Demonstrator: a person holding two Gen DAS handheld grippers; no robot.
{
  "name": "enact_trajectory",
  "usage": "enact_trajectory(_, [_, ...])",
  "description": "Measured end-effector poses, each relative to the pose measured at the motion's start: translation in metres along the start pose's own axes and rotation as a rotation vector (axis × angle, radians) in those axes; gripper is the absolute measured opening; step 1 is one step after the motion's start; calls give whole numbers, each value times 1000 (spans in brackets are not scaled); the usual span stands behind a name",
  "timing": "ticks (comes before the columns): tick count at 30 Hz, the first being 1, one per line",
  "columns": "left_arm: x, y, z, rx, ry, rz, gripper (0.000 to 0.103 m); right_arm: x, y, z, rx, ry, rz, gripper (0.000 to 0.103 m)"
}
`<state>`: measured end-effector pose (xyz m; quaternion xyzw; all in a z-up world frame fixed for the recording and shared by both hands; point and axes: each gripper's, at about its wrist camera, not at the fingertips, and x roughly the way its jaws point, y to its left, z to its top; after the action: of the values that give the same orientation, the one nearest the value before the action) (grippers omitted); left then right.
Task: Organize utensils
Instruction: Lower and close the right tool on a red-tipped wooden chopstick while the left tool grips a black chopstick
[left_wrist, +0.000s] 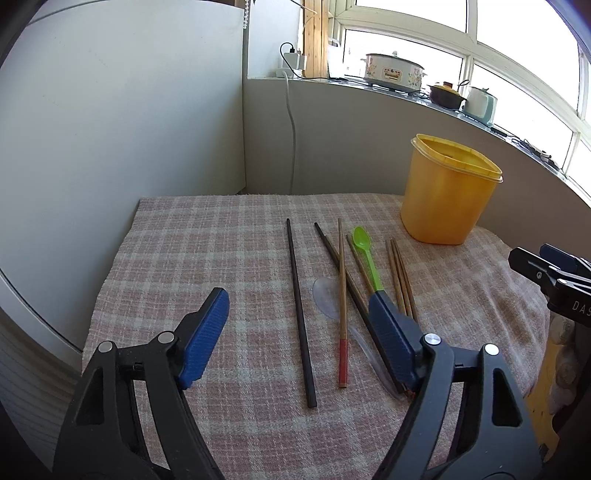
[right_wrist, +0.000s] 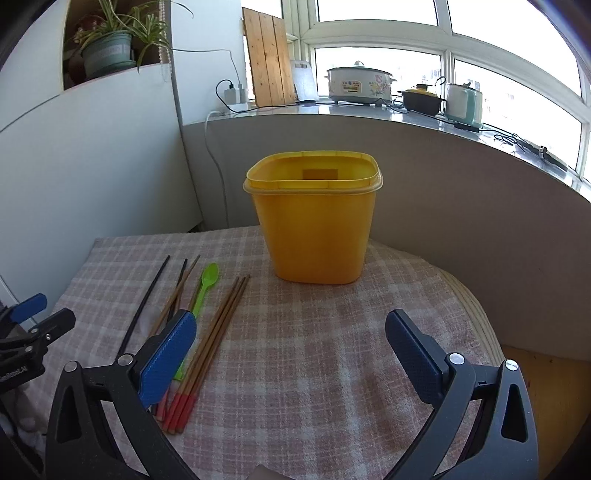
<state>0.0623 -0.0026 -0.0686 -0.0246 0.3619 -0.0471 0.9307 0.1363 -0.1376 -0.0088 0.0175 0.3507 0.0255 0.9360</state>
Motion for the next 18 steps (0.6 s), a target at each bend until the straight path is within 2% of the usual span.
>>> enact_trajectory(5, [25,2,4,12,62,-35,55,13,8,-2,-15,40,15,85])
enact_trajectory(11, [47,4,7,1,113,-68,47,34,13,-6,-4,107,61,69])
enact_trajectory(13, [54,4,9,10,128,-66,40,42,15,-8,5,130,70,62])
enact_trajectory(18, [75,8,15,8,169,-81,37,66,20,-11,20,200,93,57])
